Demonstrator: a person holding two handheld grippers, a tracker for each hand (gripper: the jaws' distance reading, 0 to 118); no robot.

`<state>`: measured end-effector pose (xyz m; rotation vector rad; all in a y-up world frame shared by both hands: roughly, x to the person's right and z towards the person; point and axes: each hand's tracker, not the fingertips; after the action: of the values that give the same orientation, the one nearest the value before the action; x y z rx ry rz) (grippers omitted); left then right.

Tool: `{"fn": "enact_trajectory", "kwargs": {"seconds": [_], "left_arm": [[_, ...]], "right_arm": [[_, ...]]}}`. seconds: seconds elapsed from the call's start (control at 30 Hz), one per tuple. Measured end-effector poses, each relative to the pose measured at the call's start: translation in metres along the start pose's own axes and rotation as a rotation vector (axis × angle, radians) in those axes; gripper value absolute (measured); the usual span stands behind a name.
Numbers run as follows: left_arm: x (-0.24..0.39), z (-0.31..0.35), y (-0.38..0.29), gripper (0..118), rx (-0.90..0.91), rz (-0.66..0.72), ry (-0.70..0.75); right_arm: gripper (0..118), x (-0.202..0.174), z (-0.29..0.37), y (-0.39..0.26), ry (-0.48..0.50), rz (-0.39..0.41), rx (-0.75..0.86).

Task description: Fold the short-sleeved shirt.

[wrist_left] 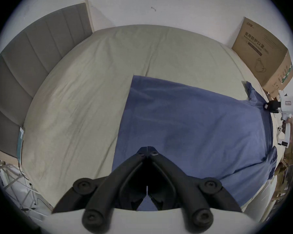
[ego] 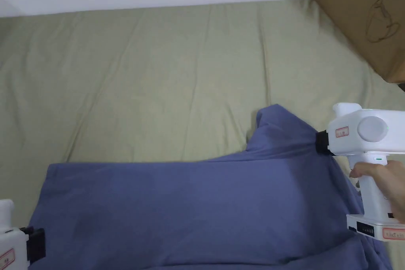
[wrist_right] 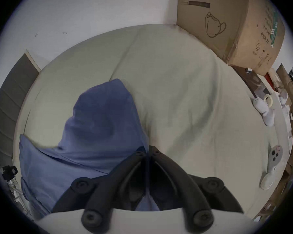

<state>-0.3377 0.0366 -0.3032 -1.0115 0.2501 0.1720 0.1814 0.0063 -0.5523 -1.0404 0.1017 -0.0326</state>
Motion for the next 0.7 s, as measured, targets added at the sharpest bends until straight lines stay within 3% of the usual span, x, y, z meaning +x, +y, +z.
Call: {"fn": "enact_trajectory", "kwargs": {"seconds": [0.2, 0.23, 0.27, 0.3, 0.33, 0.37, 0.53, 0.57, 0.6, 0.63, 0.7], "left_arm": [[-0.014, -0.021, 0.039, 1, 0.043, 0.048, -0.046], [-0.014, -0.027, 0.049, 10, 0.092, 0.056, -0.051], [-0.015, -0.037, 0.061, 31, 0.098, 0.067, -0.039], [-0.016, -0.049, 0.074, 65, 0.082, 0.071, -0.042], [-0.018, -0.064, 0.088, 85, 0.06, 0.086, -0.058], [-0.019, -0.079, 0.101, 96, 0.045, 0.098, -0.071], [-0.02, -0.134, 0.134, 94, -0.035, 0.157, -0.036], [-0.019, -0.143, 0.134, 86, -0.057, 0.144, -0.06], [-0.018, -0.15, 0.133, 67, -0.086, 0.13, -0.088], [-0.013, -0.156, 0.131, 61, -0.139, 0.078, -0.025], [-0.003, -0.144, 0.128, 56, -0.065, -0.037, 0.007]], "right_arm": [[2, -0.004, 0.002, 0.001, -0.012, 0.03, 0.0], [2, -0.004, 0.002, 0.001, -0.015, 0.033, -0.002], [2, -0.003, 0.001, 0.0, -0.013, 0.033, -0.002], [2, -0.004, 0.0, 0.0, -0.012, 0.03, -0.004], [2, -0.003, -0.001, 0.0, -0.01, 0.028, -0.006], [2, -0.003, -0.002, 0.0, -0.008, 0.026, -0.007], [2, -0.002, -0.005, -0.001, 0.0, 0.021, -0.016], [2, -0.002, -0.006, -0.001, -0.001, 0.023, -0.017], [2, -0.002, -0.006, -0.001, -0.002, 0.025, -0.018], [2, -0.002, -0.006, -0.001, -0.001, 0.025, -0.019], [2, -0.001, -0.006, 0.0, 0.001, 0.023, -0.02]]}}
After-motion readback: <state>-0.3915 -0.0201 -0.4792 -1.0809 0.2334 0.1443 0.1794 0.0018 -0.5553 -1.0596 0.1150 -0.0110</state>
